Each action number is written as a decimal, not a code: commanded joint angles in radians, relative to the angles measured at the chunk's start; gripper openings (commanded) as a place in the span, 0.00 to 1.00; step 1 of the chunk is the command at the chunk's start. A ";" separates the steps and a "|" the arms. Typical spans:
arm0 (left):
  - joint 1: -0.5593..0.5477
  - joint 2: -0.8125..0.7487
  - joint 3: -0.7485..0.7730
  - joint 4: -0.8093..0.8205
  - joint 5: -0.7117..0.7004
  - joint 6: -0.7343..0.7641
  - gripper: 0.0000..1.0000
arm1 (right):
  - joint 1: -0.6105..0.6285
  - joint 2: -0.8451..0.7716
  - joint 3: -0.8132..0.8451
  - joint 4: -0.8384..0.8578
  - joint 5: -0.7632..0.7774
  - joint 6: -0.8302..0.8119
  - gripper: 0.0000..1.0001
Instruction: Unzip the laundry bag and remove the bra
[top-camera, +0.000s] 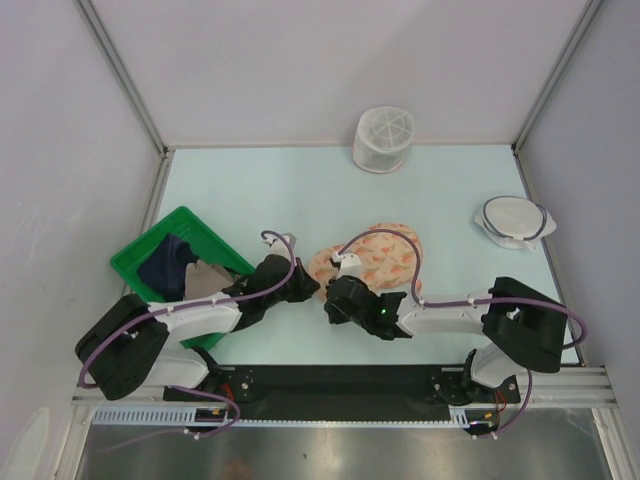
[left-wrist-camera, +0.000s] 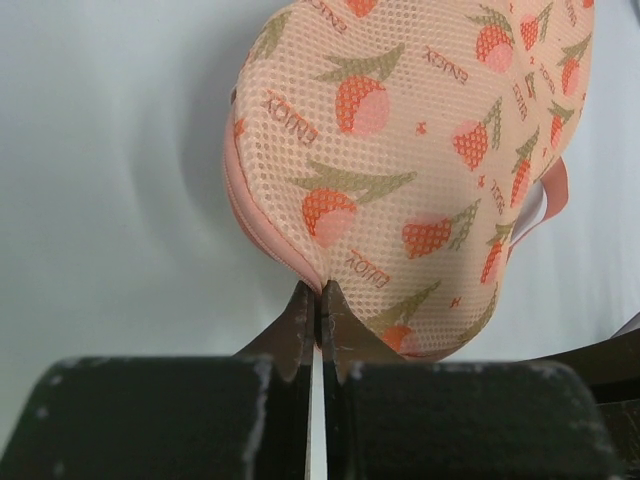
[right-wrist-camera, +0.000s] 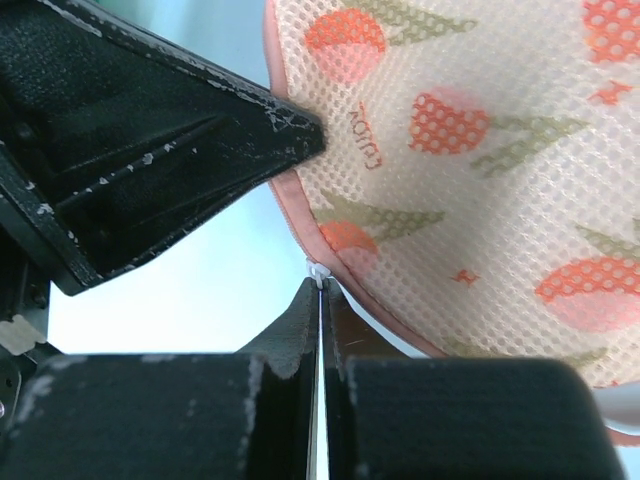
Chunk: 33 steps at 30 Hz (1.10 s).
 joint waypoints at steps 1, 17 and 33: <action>0.021 -0.031 0.032 -0.003 -0.042 0.037 0.00 | -0.008 -0.054 -0.019 -0.011 0.022 0.013 0.00; 0.067 -0.022 0.055 -0.023 -0.033 0.088 0.00 | -0.020 -0.158 -0.103 -0.067 0.092 0.057 0.00; 0.114 0.115 0.192 -0.043 -0.015 0.189 0.00 | -0.034 -0.208 -0.126 -0.114 0.103 0.073 0.00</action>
